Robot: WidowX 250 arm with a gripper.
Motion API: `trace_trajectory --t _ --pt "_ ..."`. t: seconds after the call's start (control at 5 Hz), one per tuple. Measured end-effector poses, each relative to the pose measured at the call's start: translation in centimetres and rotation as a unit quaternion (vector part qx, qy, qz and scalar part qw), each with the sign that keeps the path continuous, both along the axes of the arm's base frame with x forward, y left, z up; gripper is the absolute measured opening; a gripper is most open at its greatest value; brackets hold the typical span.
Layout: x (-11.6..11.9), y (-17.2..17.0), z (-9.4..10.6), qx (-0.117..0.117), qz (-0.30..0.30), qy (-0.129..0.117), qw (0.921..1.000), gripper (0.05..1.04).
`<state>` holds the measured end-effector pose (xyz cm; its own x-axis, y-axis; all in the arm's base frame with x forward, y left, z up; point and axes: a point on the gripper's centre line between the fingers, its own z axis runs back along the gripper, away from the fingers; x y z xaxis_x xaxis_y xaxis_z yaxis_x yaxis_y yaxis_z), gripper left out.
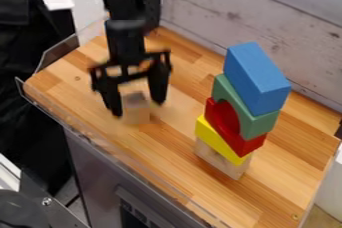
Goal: Move the cube to the bottom left side of the table
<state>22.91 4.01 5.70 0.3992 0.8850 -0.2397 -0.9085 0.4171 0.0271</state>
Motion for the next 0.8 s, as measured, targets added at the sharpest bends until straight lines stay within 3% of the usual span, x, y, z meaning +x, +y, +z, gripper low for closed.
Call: trace_trajectory --t 0.2,0.4,0.6,0.8 --pt "0.7 -0.8 4.3 0.040 -0.050 -0.019 0.9978 0.999" --pt "1.2 -2.7 8.8 0.064 -0.145 -0.042 0.9864 0.999" --pt "0.8 -4.8 11.6 0.032 -0.232 -0.056 0.9706 0.999" --pt "0.1 -5.5 13.3 0.007 -0.281 -0.072 0.9569 0.999"
